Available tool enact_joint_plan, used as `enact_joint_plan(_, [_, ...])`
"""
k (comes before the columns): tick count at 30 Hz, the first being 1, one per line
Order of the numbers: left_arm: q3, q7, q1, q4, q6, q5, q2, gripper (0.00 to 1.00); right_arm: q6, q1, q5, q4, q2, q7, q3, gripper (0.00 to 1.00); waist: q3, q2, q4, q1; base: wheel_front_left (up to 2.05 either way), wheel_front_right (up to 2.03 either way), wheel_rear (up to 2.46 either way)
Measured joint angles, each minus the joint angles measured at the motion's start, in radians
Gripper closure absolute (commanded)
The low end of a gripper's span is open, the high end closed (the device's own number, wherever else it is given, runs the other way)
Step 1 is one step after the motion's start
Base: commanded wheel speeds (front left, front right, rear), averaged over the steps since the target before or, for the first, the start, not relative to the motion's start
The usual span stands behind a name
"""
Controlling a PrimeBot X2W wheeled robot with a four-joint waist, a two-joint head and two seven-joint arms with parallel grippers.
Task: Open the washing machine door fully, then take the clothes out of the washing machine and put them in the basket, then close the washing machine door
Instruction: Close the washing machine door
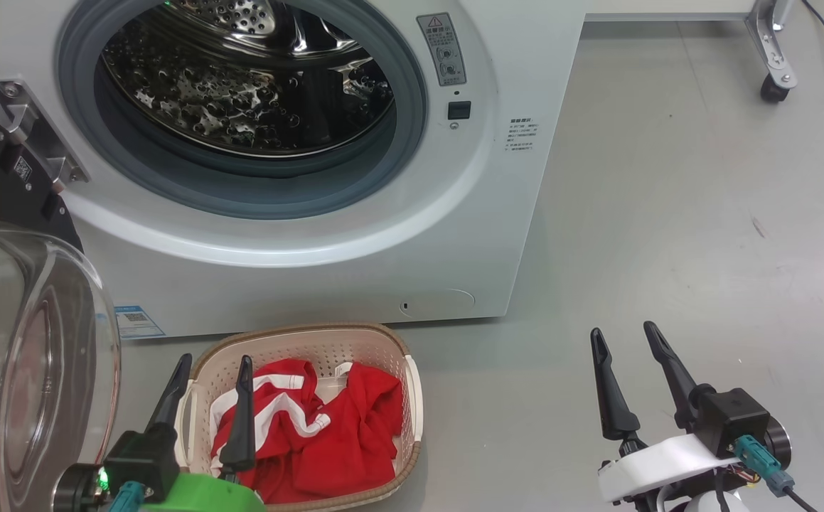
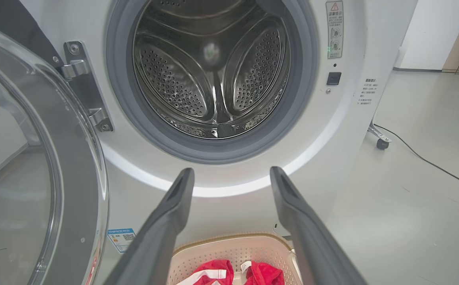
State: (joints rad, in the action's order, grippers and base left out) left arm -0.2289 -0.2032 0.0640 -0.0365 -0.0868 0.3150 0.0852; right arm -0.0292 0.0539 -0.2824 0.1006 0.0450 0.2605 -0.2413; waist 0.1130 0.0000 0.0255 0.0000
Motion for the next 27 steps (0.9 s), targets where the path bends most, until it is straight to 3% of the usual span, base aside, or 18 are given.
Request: enact_joint_plan(27, [-0.017, 0.026, 0.004, 0.046, -0.005, -0.007, 0.0, 0.0, 0.0, 0.0, -0.006, 0.0, 0.0, 0.0, 0.001, 0.0, -0.01, 0.0, -0.001, 0.0, -0.79, 0.79, 0.0])
